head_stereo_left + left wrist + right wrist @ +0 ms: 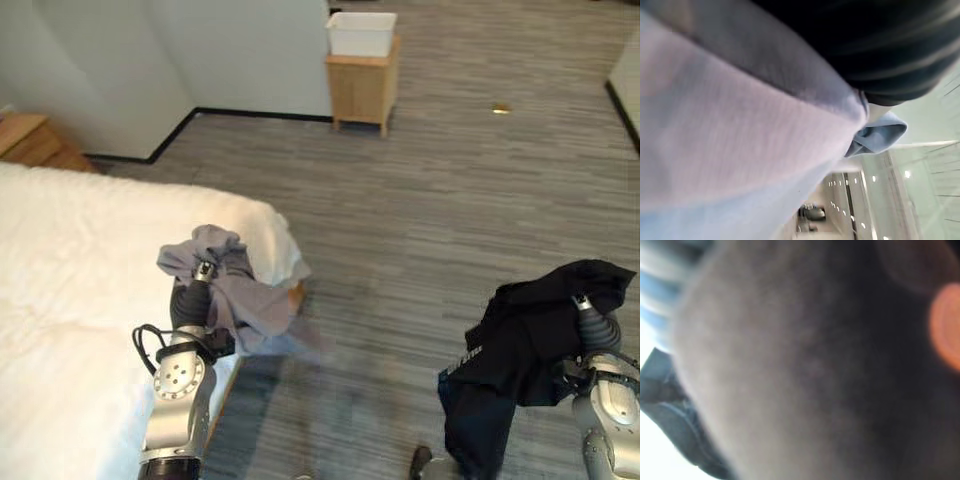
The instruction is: Pick up bed clothes into laundry basket.
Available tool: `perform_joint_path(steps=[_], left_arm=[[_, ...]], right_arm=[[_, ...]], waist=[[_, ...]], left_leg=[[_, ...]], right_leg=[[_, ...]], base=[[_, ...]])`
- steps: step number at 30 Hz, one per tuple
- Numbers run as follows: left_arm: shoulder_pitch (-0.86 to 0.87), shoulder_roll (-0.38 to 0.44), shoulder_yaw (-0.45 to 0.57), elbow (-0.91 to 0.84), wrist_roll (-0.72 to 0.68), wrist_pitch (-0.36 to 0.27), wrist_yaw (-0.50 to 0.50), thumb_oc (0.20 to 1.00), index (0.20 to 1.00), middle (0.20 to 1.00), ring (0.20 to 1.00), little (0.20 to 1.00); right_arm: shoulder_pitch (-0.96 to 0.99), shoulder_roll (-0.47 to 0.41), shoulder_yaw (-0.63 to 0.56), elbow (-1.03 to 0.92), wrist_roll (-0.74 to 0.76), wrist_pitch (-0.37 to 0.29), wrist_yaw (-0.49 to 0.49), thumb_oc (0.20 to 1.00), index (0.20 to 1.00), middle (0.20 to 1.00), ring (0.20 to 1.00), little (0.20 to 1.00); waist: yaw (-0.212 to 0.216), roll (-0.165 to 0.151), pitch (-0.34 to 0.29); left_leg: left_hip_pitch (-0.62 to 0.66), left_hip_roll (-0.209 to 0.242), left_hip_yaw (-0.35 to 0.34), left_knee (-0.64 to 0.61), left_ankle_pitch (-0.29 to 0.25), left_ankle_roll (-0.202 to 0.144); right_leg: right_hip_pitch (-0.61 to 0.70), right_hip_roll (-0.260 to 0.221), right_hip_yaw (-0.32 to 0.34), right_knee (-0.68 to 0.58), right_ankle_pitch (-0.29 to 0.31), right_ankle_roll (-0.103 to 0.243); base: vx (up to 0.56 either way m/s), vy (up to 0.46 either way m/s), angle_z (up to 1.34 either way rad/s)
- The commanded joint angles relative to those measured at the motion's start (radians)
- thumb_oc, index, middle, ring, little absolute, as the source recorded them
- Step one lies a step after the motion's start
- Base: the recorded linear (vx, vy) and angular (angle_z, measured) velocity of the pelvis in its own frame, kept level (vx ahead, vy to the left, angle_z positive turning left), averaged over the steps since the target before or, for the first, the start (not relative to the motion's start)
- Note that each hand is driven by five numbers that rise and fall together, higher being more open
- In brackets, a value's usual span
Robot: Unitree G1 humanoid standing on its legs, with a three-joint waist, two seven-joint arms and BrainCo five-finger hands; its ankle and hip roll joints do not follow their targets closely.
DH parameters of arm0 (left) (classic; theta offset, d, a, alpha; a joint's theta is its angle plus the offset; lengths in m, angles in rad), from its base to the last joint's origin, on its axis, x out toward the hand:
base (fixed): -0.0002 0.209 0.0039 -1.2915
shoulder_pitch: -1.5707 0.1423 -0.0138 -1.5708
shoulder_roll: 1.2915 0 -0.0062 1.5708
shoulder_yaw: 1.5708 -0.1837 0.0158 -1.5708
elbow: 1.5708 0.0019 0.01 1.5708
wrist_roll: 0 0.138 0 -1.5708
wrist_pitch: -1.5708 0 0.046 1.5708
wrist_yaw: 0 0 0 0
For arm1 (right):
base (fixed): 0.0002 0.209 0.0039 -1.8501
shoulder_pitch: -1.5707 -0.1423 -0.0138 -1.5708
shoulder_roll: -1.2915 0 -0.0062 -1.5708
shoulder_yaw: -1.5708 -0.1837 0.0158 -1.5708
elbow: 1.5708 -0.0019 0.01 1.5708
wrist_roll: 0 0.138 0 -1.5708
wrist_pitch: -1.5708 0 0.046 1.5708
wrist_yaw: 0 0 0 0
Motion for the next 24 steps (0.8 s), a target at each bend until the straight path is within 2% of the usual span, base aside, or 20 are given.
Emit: perform_joint_path(steps=[1, 2, 4, 5, 9, 11, 17, 19, 20, 21, 22, 23, 24], left_arm=[[-0.013, 0.049, 0.019, -0.03, -0.028, -0.052, -0.031, 0.2, 0.2, 0.2, 0.2, 0.2], [0.0, 0.047, 0.017, -0.029, -0.031, -0.051, -0.035, 0.2, 0.2, 0.2, 0.2, 0.2], [0.012, 0.037, 0.011, -0.014, -0.034, -0.047, -0.044, 0.2, 0.2, 0.2, 0.2, 0.2], [0.02, 0.035, 0.014, -0.014, -0.029, -0.045, -0.044, 0.2, 0.2, 0.2, 0.2, 0.2], [0.02, 0.037, 0.018, -0.019, -0.026, -0.048, -0.041, 0.2, 0.2, 0.2, 0.2, 0.2], [0.015, 0.043, 0.021, -0.019, -0.023, -0.054, -0.035, 0.2, 0.2, 0.2, 0.2, 0.2], [0.041, 0.045, 0.087, -0.021, -0.028, -0.065, 0.007, 0.2, 0.2, 0.2, 0.2, 0.2], [0.055, 0.048, 0.146, 0.017, -0.031, -0.063, 0.049, 0.2, 0.2, 0.2, 0.2, 0.2], [0.061, 0.055, 0.169, 0.035, -0.02, -0.058, 0.071, 0.2, 0.2, 0.2, 0.2, 0.2], [0.059, 0.055, 0.171, 0.036, -0.02, -0.058, 0.072, 0.2, 0.2, 0.2, 0.2, 0.2], [0.061, 0.055, 0.179, 0.038, -0.019, -0.055, 0.08, 0.2, 0.2, 0.2, 0.2, 0.2], [0.063, 0.052, 0.183, 0.036, -0.025, -0.055, 0.08, 0.2, 0.2, 0.2, 0.2, 0.2], [0.057, 0.054, 0.178, 0.04, -0.033, -0.059, 0.076, 0.2, 0.2, 0.2, 0.2, 0.2]], right_arm=[[-0.067, -0.018, -0.018, -0.058, 0.034, -0.066, 0.032, 0.2, 0.2, 0.2, 0.2, 0.2], [-0.06, -0.019, -0.018, -0.056, 0.033, -0.065, 0.036, 0.2, 0.2, 0.2, 0.2, 0.2], [-0.041, -0.022, -0.011, -0.053, 0.031, -0.063, 0.045, 0.2, 0.2, 0.2, 0.2, 0.2], [-0.035, -0.026, -0.008, -0.045, 0.027, -0.059, 0.049, 0.2, 0.2, 0.2, 0.2, 0.2], [-0.034, -0.015, -0.004, -0.041, 0.027, -0.054, 0.054, 0.2, 0.2, 0.2, 0.2, 0.2], [-0.035, -0.009, -0.006, -0.029, 0.027, -0.059, 0.05, 0.2, 0.2, 0.2, 0.2, 0.2], [-0.062, 0.001, 0.024, -0.02, -0.006, -0.052, 0.049, 0.2, 0.2, 0.2, 0.2, 0.2], [-0.095, 0.001, 0.05, -0.017, -0.021, -0.044, 0.056, 0.2, 0.2, 0.2, 0.2, 0.2], [-0.115, 0.008, 0.066, -0.019, -0.028, -0.042, 0.058, 0.2, 0.2, 0.2, 0.2, 0.2], [-0.118, 0.008, 0.068, -0.019, -0.029, -0.042, 0.057, 0.2, 0.2, 0.2, 0.2, 0.2], [-0.121, 0.014, 0.07, -0.018, -0.032, -0.042, 0.054, 0.2, 0.2, 0.2, 0.2, 0.2], [-0.114, 0.022, 0.068, -0.018, -0.031, -0.043, 0.056, 0.2, 0.2, 0.2, 0.2, 0.2], [-0.098, 0.032, 0.057, -0.021, -0.028, -0.042, 0.055, 0.2, 0.2, 0.2, 0.2, 0.2]], waist=[[0.041, -0.003, 0.002], [0.042, 0.0, 0.001], [0.049, 0.007, -0.001], [0.057, 0.016, 0.004], [0.055, 0.03, -0.005], [0.052, 0.04, -0.015], [0.069, 0.042, -0.033], [0.089, 0.047, -0.024], [0.094, 0.051, -0.004], [0.099, 0.046, -0.005], [0.099, 0.05, 0.009], [0.093, 0.057, 0.017], [0.066, 0.067, 0.035]], left_leg=[[-0.08, -0.148, -0.115, -0.109, 0.024, 0.05], [-0.088, -0.149, -0.124, -0.131, 0.032, 0.051], [-0.123, -0.179, -0.157, -0.173, 0.071, 0.056], [-0.151, -0.2, -0.181, -0.199, 0.108, 0.052], [-0.119, -0.198, -0.171, -0.226, 0.1, 0.061], [-0.094, -0.206, -0.192, -0.246, 0.095, 0.07], [-0.048, -0.227, -0.18, -0.254, 0.058, 0.103], [-0.035, -0.246, -0.174, -0.246, 0.036, 0.13], [-0.012, -0.25, -0.161, -0.253, 0.023, 0.155], [-0.017, -0.254, -0.154, -0.254, 0.025, 0.157], [-0.002, -0.254, -0.145, -0.259, 0.019, 0.17], [0.014, -0.252, -0.15, -0.266, 0.016, 0.174], [0.061, -0.24, -0.172, -0.297, 0.004, 0.173]], right_leg=[[0.033, 0.023, 0.088, -0.067, -0.015, 0.082], [0.04, 0.026, 0.093, -0.07, -0.017, 0.081], [0.056, 0.04, 0.108, -0.078, -0.022, 0.077], [0.069, 0.055, 0.124, -0.083, -0.029, 0.073], [0.074, 0.061, 0.137, -0.072, -0.044, 0.073], [0.078, 0.055, 0.144, -0.066, -0.048, 0.073], [0.094, 0.017, 0.153, -0.053, -0.06, 0.089], [0.054, -0.018, 0.168, 0.071, -0.082, 0.108], [-0.039, -0.04, 0.163, 0.25, -0.028, 0.134], [-0.057, -0.044, 0.173, 0.272, -0.036, 0.136], [-0.094, -0.058, 0.163, 0.362, 0.008, 0.148], [-0.12, -0.057, 0.16, 0.417, 0.034, 0.15], [-0.215, -0.025, 0.168, 0.448, 0.038, 0.145]], base=[[0.16, -0.042, -0.89], [0.15, -0.012, -0.93], [0.17, -0.006, -0.41], [0.11, 0.005, -0.14], [0.09, 0.064, -0.44], [0.11, 0.108, 0.04], [0.11, 0.125, 0.11], [0.13, 0.214, -0.03], [0.08, 0.166, -0.17], [0.07, 0.161, -0.25], [0.07, 0.107, -0.22], [0.24, 0.138, -0.14], [0.22, 0.081, -0.09]])
